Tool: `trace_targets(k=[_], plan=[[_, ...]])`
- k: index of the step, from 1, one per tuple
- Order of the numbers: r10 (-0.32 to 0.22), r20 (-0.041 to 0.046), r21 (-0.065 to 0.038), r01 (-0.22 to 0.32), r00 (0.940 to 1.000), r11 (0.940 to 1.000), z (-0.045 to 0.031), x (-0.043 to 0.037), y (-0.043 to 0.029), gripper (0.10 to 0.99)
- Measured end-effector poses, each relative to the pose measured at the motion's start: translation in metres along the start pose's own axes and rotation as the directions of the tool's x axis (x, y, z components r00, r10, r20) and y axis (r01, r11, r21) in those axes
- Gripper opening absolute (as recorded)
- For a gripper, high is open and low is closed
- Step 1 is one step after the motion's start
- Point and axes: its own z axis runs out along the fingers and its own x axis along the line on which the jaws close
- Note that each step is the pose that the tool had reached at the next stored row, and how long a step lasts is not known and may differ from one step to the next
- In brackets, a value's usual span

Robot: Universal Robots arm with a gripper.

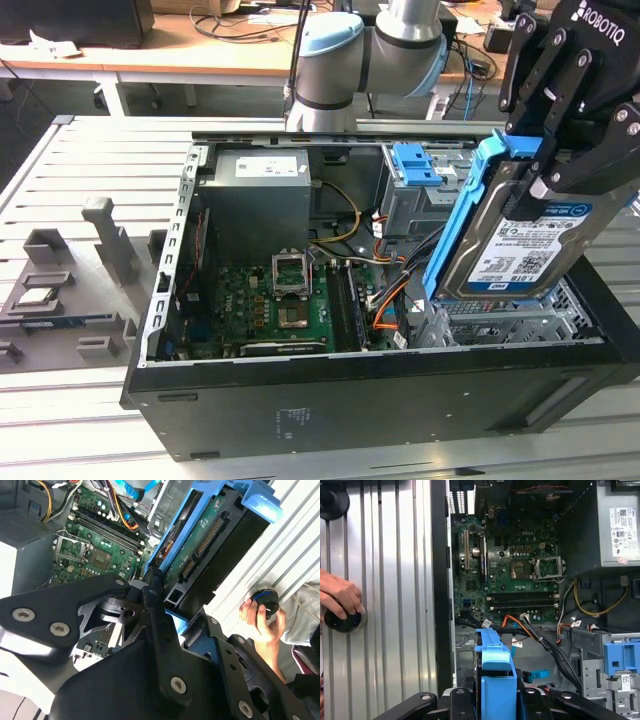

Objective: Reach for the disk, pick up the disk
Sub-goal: 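Pick up the disk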

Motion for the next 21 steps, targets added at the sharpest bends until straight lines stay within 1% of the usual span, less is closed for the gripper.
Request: trace_targets(k=[8,11,17,18,21], plan=[[0.0,-0.002,0.0,0.0,1.0,1.0,0.0024,-0.0107,-0.0156,0.369],[0.0,-0.0022,0.0,0.0,1.0,1.0,0.0035,-0.0122,-0.0181,0.369],[0.0,-0.0022,-0.001,0.0,1.0,1.0,0.0087,-0.0135,-0.0225,0.369],[0.0,-0.0023,-0.002,0.0,1.0,1.0,0.0103,-0.014,-0.0243,0.369],[0.0,-0.0024,-0.002,0.0,1.0,1.0,0.0151,-0.0142,-0.025,0.369]])
